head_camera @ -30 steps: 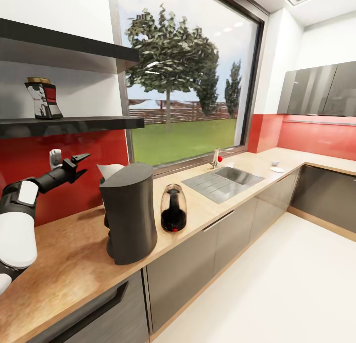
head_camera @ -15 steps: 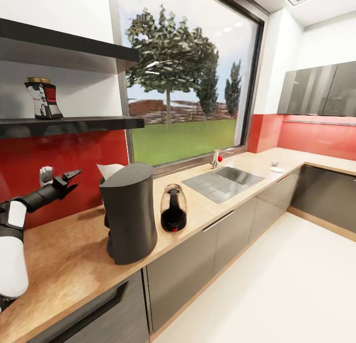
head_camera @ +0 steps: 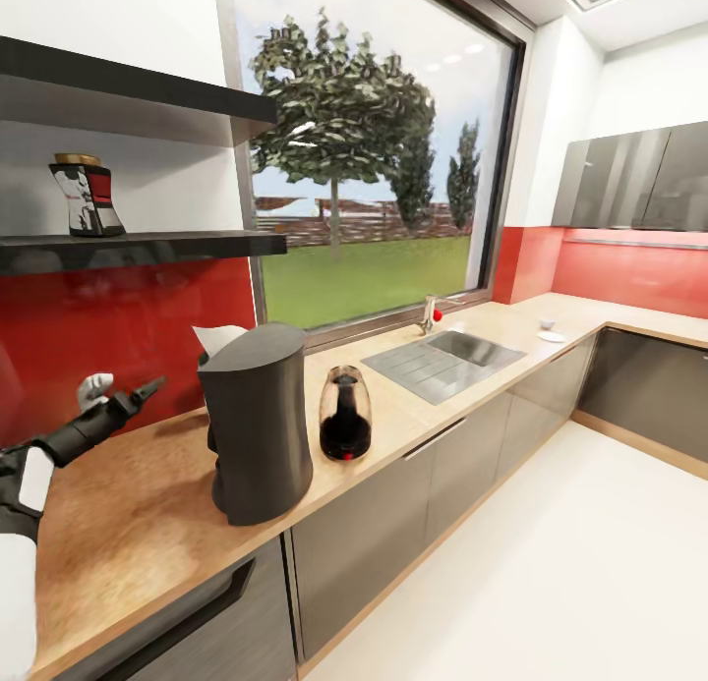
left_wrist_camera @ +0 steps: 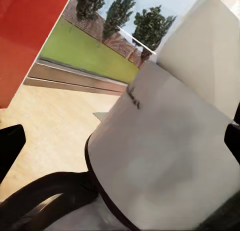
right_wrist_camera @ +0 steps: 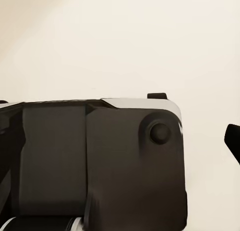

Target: Set up a coffee station on the kitchen countertop: keep the coffee maker on the countertop, move the bottle of coffee from the kitchen shelf to the counter next to the coffee maker, place a paper coffee filter on top of the coffee maker, put the saucer next to the coffee maker with the coffee cup on the saucer, and place the electric kettle next to the coffee maker.

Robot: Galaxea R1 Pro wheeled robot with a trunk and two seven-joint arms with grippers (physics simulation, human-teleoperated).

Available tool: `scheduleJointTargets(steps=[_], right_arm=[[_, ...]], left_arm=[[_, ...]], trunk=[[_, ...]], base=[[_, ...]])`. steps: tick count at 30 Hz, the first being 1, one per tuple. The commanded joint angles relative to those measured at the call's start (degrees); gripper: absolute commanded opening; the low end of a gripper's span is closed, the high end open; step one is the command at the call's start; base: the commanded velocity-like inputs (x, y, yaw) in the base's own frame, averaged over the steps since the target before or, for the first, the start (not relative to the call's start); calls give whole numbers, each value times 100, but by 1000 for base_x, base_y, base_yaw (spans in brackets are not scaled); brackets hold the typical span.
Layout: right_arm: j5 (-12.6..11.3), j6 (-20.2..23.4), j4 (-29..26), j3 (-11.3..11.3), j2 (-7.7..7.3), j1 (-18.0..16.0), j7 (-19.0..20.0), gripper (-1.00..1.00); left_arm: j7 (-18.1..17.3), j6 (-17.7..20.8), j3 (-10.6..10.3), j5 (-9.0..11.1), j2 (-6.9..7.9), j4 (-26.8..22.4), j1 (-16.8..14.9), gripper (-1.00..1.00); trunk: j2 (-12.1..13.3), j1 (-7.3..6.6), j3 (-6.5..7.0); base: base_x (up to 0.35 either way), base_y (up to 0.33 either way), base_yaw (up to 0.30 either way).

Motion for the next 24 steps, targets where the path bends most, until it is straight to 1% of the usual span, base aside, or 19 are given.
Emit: scheduleJointTargets(steps=[1, 3, 4, 6, 7, 12, 15, 24], right_arm=[[-37, -20, 5, 3, -1, 0, 4, 100], [-39, -17, 5, 0, -2, -1, 5, 100], [-40, -12, 4, 0, -3, -2, 8, 100], [-40, -17, 4, -3, -3, -2, 5, 100], [-40, -19, 4, -7, -3, -2, 0, 100], [-40, -20, 7, -6, -11, -2, -1, 100], [-40, -20, 8, -6, -12, -2, -1, 100], [-40, -20, 13, -5, -12, -2, -1, 100]], left_arm=[[-17, -136, -91, 37, -1, 6, 58, 100], [-79, -341, -195, 50, -2, 5, 174, 100], [-409, -505, -258, 20, 4, 12, 275, 100], [-502, -527, -272, 15, 6, 14, 342, 100], [-629, -523, -276, 16, 22, 9, 490, 100], [-643, -523, -275, 15, 27, 20, 504, 100], [-647, -532, -273, 19, 28, 16, 556, 100], [-677, -534, -225, 11, 41, 10, 604, 100]], trunk=[[-4, 2, -2], [-4, 2, -2], [-4, 2, -2], [-4, 2, -2], [-4, 2, -2], [-4, 2, -2], [-4, 2, -1], [-4, 2, 14]], base=[[0, 0, 0], [0, 0, 0], [0, 0, 0], [0, 0, 0], [0, 0, 0], [-1, 0, 0], [-117, -69, 61], [-231, -155, 233]])
